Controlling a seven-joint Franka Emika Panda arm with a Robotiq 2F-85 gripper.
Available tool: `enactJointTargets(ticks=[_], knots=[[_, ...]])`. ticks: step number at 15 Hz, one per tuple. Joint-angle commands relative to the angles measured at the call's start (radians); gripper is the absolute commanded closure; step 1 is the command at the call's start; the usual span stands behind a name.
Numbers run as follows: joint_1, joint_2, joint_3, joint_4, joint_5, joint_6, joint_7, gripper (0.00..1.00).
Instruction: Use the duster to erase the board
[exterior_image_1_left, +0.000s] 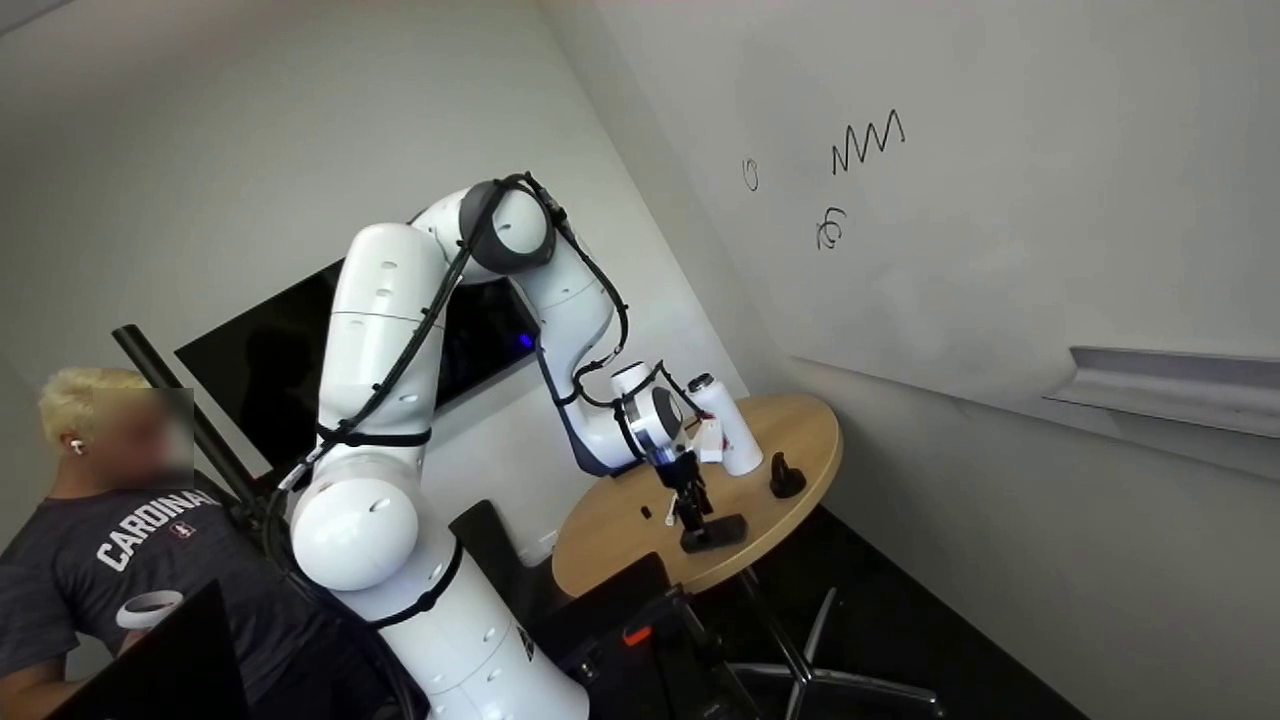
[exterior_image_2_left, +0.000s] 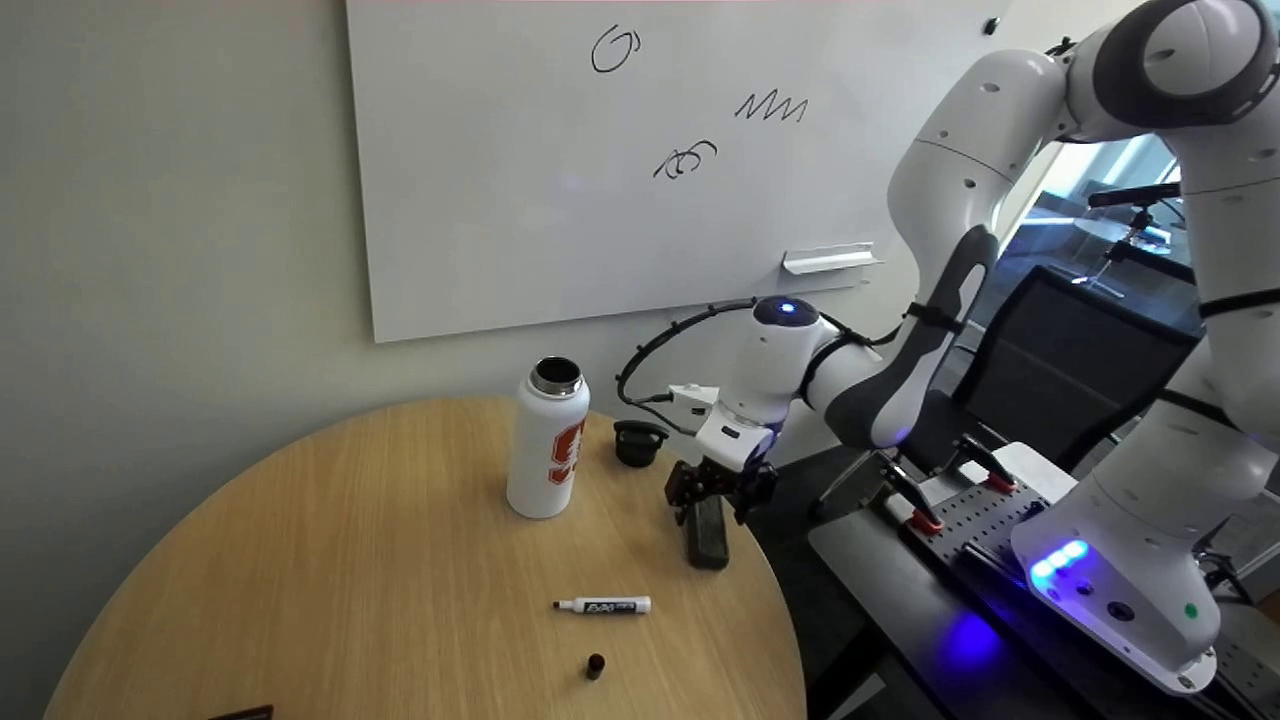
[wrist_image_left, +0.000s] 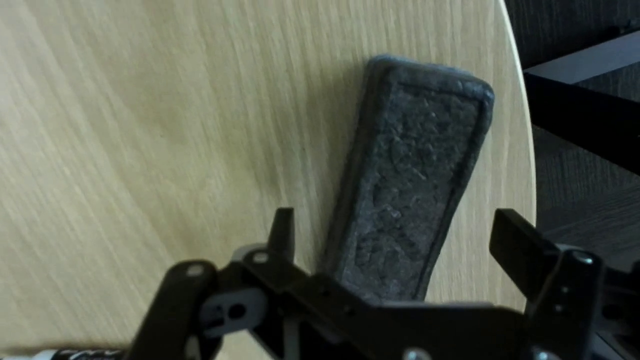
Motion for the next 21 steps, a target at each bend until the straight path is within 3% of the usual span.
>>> enactJointTargets(ticks=[1, 7, 11, 12, 13, 19, 21], knots=[[0.053, -0.039, -0.039, -0.01, -0.004, -0.008, 0.099, 0.0], [0.114, -0.046, -0.096, -0.01, -0.041, -0.011, 0.258, 0.0], [0.117, -0.038, -0.109, -0.01, -0.079, 0.007, 0.333, 0.02], [0.118, -0.036, -0.111, -0.008, -0.091, 0.006, 0.349, 0.27], [0.116, -0.035, -0.111, -0.008, -0.102, 0.007, 0.363, 0.27], [0.106, -0.032, -0.099, -0.005, -0.155, -0.002, 0.431, 0.72], [0.11, -0.058, -0.096, -0.021, -0.166, -0.015, 0.472, 0.73]])
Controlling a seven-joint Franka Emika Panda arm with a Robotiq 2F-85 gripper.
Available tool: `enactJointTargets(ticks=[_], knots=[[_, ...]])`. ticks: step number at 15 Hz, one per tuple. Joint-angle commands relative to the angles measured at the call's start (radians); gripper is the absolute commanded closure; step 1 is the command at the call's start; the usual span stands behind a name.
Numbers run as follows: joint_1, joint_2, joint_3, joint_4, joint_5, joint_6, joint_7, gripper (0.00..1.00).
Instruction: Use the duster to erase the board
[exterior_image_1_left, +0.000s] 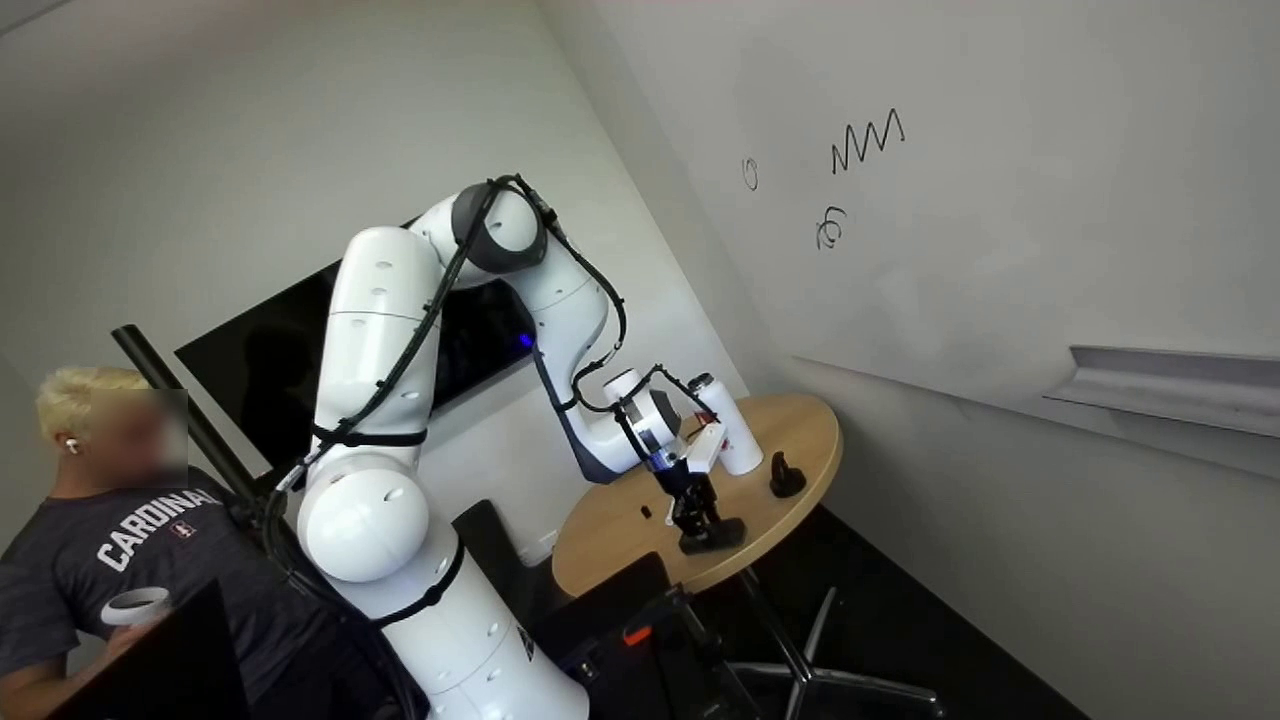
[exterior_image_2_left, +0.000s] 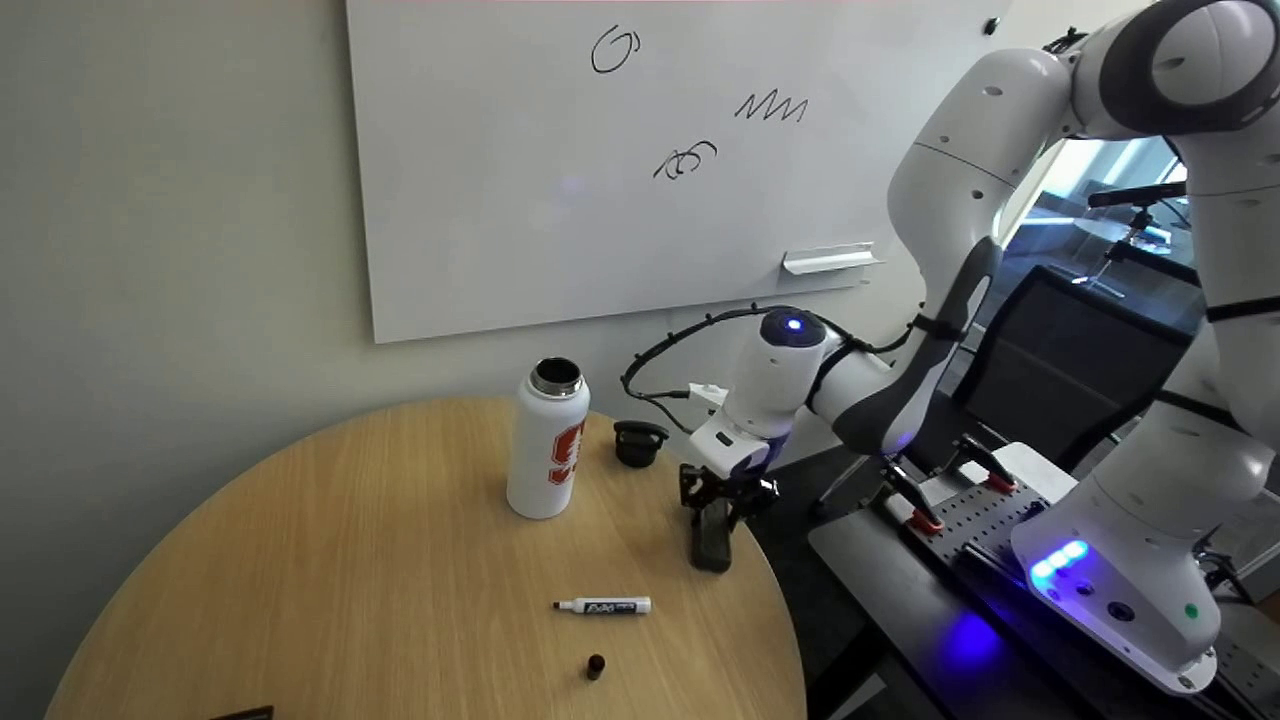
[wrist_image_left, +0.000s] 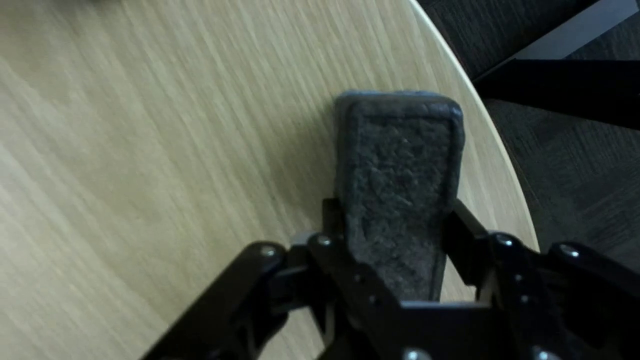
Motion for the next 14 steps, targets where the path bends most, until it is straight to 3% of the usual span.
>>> enactJointTargets(ticks=[1, 4, 12, 14], knots=[[0.008, -0.067, 0.0, -0.034, -0.037, -0.019, 0.1, 0.73], [0.052, -0.191, -0.041, -0.105, -0.019, 0.013, 0.252, 0.73], [0.05, -0.606, -0.072, -0.302, -0.046, -0.014, 0.602, 0.73], [0.055, -0.656, -0.07, -0.313, -0.082, -0.063, 0.664, 0.73]])
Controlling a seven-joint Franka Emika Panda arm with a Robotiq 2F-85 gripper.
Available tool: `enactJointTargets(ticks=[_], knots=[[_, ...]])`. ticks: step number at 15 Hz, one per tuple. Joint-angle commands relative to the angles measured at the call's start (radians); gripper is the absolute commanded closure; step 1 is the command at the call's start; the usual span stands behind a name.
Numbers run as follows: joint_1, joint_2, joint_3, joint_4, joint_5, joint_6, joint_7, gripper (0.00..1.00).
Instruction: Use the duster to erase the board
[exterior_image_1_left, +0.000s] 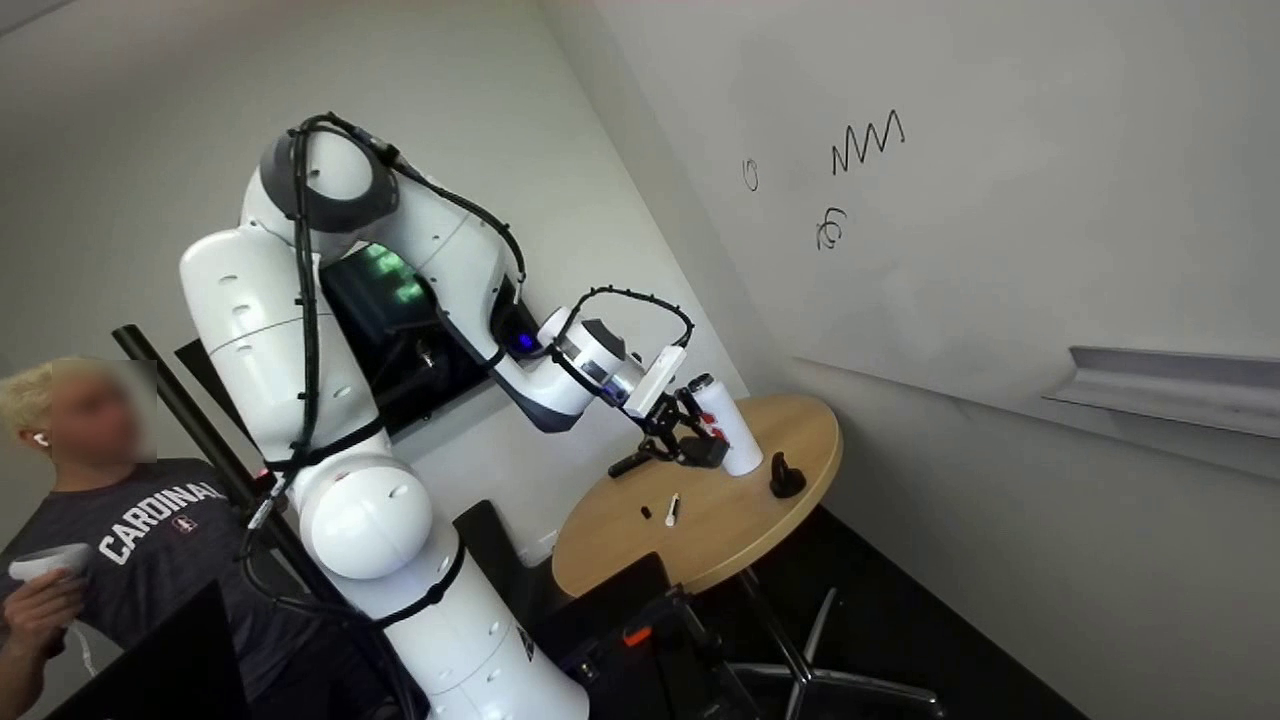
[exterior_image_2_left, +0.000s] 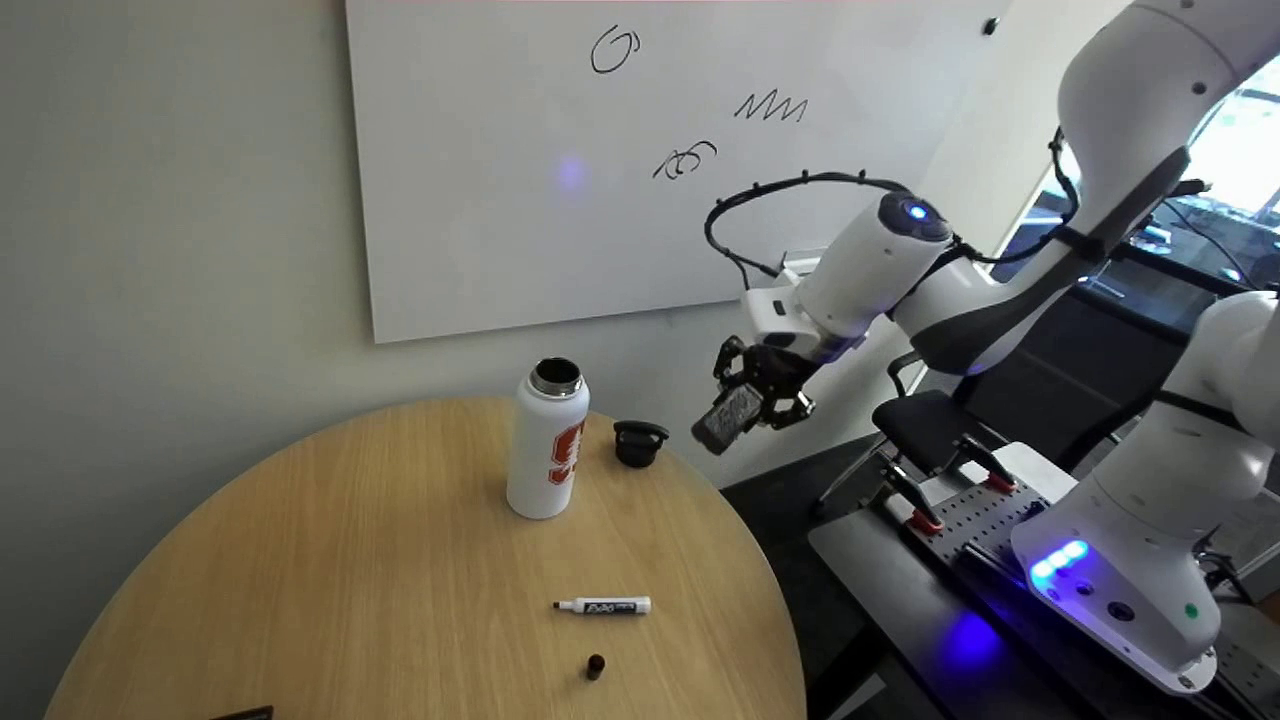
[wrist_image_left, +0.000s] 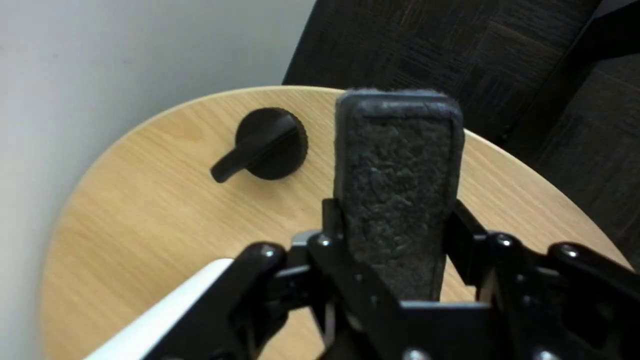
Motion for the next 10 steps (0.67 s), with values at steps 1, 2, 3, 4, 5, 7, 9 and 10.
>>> enactJointTargets(ticks=[1, 2, 3, 4, 5, 7, 9, 10], knots=[[0.001, -0.041, -0.003, -0.016, -0.018, -0.014, 0.036, 0.48], [-0.053, -0.077, 0.054, -0.032, -0.022, -0.032, 0.052, 0.48], [-0.052, -0.098, 0.054, -0.044, -0.021, -0.037, 0.056, 0.48], [-0.051, -0.108, 0.054, -0.052, -0.019, -0.038, 0.06, 0.48], [-0.05, -0.11, 0.054, -0.055, -0.019, -0.038, 0.061, 0.48], [-0.004, -0.12, 0.0, -0.038, -0.066, -0.025, 0.141, 0.73], [-0.011, -0.167, -0.001, -0.01, -0.095, -0.016, 0.247, 0.73], [-0.011, -0.194, 0.0, 0.002, -0.096, -0.025, 0.281, 0.73]])
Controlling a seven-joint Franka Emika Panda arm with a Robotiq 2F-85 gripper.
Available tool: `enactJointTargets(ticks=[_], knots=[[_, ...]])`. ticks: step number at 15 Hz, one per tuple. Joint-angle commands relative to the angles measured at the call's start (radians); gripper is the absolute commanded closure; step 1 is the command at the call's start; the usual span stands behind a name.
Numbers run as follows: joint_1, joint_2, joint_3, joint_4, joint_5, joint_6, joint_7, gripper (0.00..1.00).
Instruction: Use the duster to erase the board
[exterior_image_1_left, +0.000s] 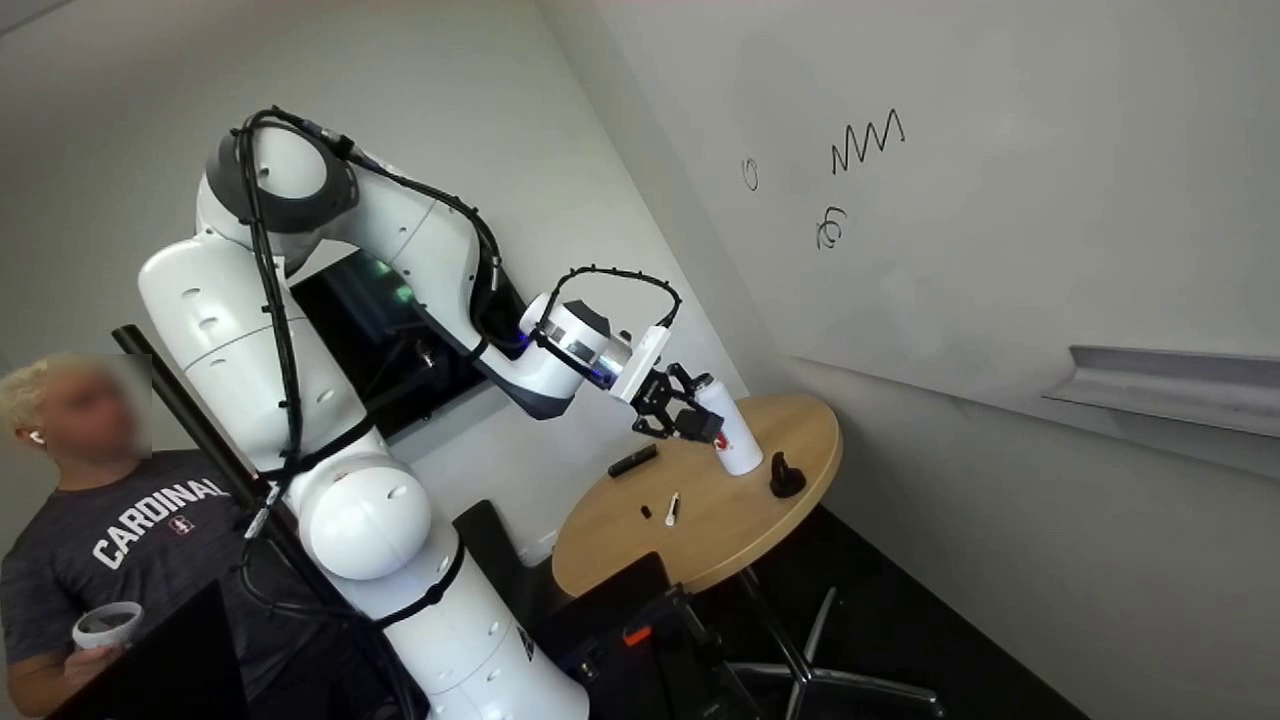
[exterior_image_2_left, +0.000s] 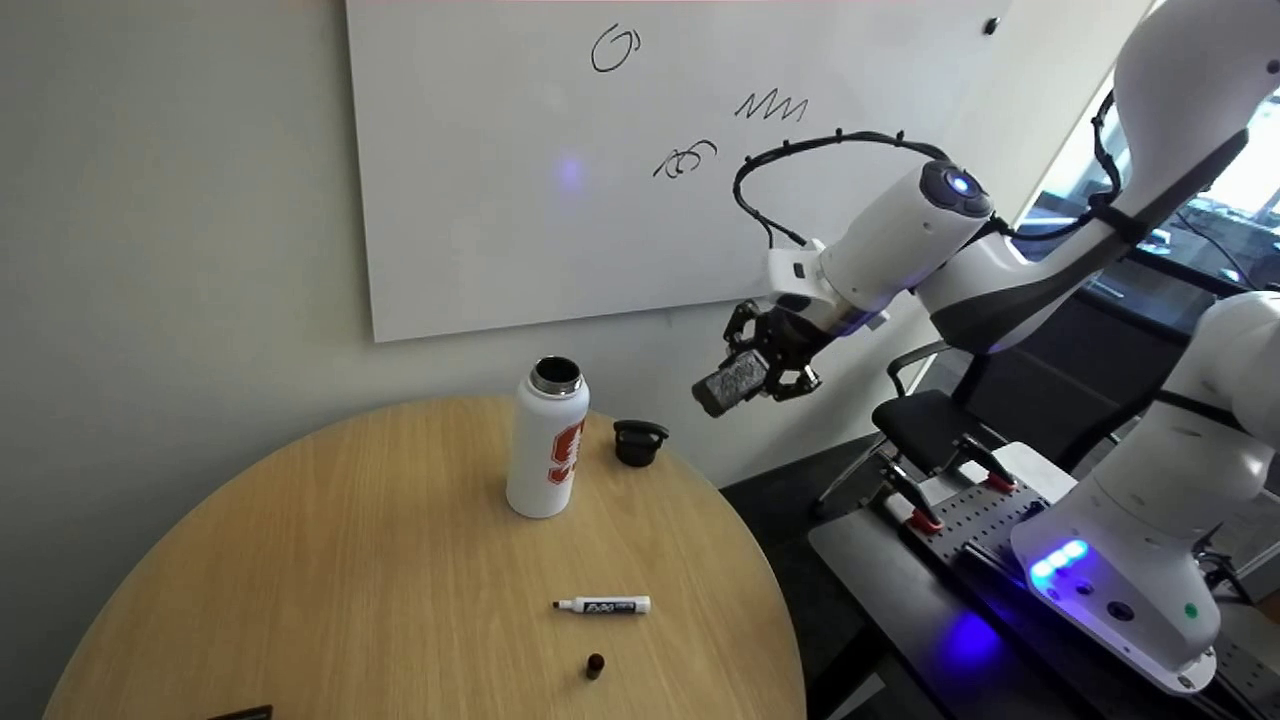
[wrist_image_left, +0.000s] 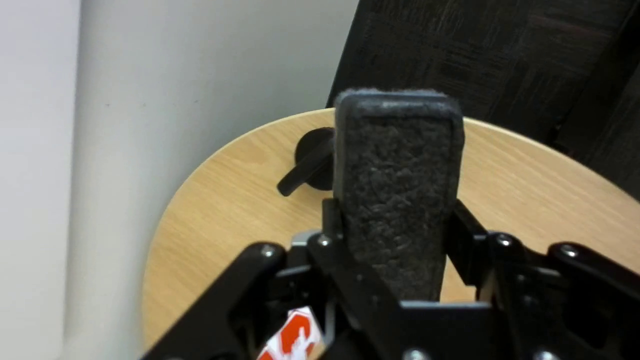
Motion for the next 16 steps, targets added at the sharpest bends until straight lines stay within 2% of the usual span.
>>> enactJointTargets(ticks=[1, 7, 10, 11, 12, 16], knots=[[-0.004, -0.107, -0.006, 0.035, -0.027, -0.015, 0.129, 0.73], [-0.048, -0.241, 0.001, 0.12, -0.093, -0.048, 0.342, 0.73], [-0.101, -0.237, 0.035, 0.217, -0.273, -0.083, 0.546, 0.73], [-0.067, -0.237, 0.003, 0.162, -0.177, -0.037, 0.432, 0.73], [-0.073, -0.237, 0.004, 0.177, -0.197, -0.04, 0.457, 0.48], [-0.067, -0.227, 0.005, 0.17, -0.19, -0.04, 0.454, 0.48]])
